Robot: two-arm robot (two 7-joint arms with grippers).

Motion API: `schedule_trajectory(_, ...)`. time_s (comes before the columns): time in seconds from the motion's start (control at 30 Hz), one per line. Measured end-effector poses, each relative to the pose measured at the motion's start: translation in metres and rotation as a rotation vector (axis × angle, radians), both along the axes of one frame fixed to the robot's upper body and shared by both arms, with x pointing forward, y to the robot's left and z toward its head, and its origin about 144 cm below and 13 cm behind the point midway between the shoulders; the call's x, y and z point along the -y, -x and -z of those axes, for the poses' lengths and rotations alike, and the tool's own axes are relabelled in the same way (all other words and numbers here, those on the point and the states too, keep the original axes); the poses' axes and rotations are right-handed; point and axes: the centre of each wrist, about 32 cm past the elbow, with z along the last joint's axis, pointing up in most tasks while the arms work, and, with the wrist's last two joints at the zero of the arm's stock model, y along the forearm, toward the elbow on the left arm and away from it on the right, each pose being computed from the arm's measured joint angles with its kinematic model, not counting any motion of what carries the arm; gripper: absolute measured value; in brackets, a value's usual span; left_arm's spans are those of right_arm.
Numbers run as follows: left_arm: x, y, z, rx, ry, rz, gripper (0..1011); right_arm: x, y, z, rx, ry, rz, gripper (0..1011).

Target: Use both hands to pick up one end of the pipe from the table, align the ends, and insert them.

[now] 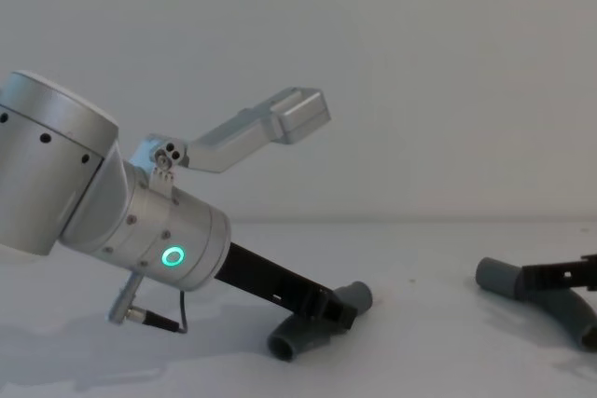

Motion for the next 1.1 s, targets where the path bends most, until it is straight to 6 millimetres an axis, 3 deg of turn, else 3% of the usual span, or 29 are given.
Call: schedule_trajectory(1.1,0.0,0.0,0.0,0.0,0.0,0.0,345,-0.012,-0.01,0.008,-0.049,0.007,0.006,1000)
